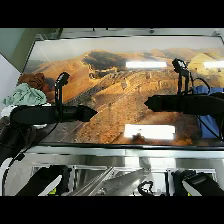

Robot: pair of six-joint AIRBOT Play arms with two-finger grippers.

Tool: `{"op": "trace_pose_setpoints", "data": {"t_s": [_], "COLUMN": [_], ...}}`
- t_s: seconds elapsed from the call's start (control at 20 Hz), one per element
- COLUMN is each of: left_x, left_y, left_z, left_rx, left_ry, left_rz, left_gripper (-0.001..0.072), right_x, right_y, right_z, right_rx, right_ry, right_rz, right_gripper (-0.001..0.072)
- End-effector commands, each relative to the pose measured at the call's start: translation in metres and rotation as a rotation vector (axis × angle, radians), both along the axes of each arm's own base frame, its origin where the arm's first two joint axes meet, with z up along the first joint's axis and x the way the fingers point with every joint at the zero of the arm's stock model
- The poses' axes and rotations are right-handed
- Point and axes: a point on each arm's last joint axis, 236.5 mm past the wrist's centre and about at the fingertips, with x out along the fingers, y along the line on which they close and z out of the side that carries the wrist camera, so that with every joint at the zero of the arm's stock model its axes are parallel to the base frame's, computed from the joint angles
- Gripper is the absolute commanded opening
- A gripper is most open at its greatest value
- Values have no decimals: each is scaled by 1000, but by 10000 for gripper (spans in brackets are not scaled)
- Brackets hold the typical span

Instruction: Fold the shirts.

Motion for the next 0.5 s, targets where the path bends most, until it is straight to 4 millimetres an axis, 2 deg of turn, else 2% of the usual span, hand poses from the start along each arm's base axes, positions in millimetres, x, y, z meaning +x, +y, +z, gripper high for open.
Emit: {"op": "trace_pose_setpoints", "data": {"t_s": [0.0, 0.05, 0.1, 0.15, 0.2, 0.3, 0.35, 0.4, 0.45], "left_x": [0, 2, 12, 32, 57, 121, 152, 177, 198], "left_y": [0, 1, 7, 23, 49, 132, 182, 229, 273], "left_z": [1, 1, 1, 2, 4, 17, 24, 28, 27], "left_rx": [2, 6, 25, 79, 150, 360, 497, 633, 739], "left_ry": [-5, -14, -50, -101, -133, -212, -258, -285, -275], "left_rz": [-1, 2, 30, 83, 163, 352, 417, 454, 506], "left_gripper": [13, 13, 13, 13, 13, 14, 200, 671, 689], "right_x": [0, 0, 0, 0, 0, 0, 0, 0, 0], "right_y": [1, 1, 1, 1, 1, 1, 1, 1, 1], "right_z": [0, 0, 0, 0, 0, 0, 0, 0, 0], "right_rx": [4, 4, 4, 4, 4, 4, 4, 4, 3], "right_ry": [1, 1, 1, 1, 1, 0, 0, 1, 2], "right_rz": [1, 1, 1, 1, 0, 0, 0, 0, 0], "right_gripper": [28, 28, 28, 28, 28, 28, 28, 28, 28]}}
